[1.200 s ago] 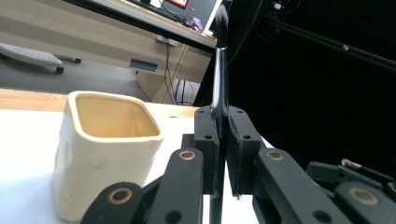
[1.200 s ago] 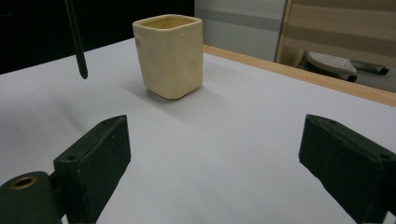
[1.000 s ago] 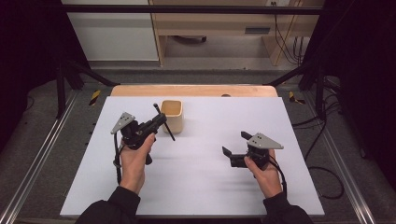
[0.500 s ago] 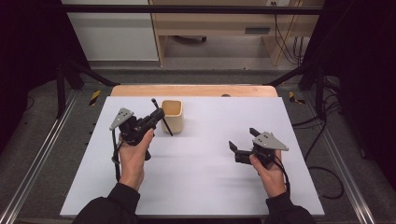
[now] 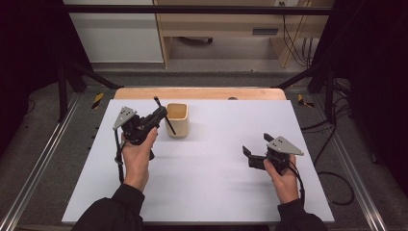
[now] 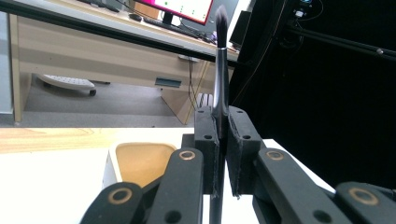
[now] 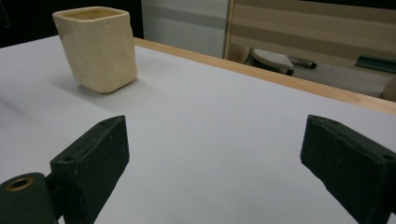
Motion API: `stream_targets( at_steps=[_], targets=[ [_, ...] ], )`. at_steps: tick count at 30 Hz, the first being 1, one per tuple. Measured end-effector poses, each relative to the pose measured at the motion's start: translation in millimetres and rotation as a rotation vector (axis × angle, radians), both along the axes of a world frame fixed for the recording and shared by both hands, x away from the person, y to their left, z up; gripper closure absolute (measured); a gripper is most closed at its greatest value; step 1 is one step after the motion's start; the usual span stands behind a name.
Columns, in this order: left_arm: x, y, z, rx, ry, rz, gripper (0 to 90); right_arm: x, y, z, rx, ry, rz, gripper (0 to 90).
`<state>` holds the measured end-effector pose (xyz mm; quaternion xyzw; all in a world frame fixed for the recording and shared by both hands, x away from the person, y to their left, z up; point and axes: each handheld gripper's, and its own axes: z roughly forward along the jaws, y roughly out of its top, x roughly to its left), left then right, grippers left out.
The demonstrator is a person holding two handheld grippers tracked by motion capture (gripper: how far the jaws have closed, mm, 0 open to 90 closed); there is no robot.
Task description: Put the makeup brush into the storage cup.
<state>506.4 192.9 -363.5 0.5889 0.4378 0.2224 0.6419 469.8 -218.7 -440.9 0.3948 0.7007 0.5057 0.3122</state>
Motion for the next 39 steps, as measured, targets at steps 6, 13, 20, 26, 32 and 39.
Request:
stream_targets(
  at_steps=[6,13,20,26,32,39],
  targets=[
    [2.4,-4.0,9.9,0.026,-0.023,0.002,83.7,-1.1,-5.4,1.4,0.002,0.007,-0.015,4.1],
    [5.3,-0.9,17.8,0.049,-0.028,0.006,83.7,-3.5,-11.0,-1.0,0.02,0.006,-0.017,4.5],
    [2.9,-8.4,20.2,0.08,-0.052,-0.005,83.7,-9.4,-13.3,-1.4,0.026,-0.014,-0.013,6.4],
    [8.3,-9.0,26.7,0.104,-0.061,0.007,83.7,-11.7,-19.6,-7.3,0.023,-0.008,-0.042,7.4],
    [10.8,-10.5,26.3,0.074,-0.064,0.006,83.6,-16.4,-21.1,-14.5,0.011,0.004,-0.044,5.1],
    [19.0,-4.9,23.9,0.077,-0.044,0.041,83.6,-21.5,-22.5,-13.5,0.003,-0.003,-0.023,3.7]
  ],
)
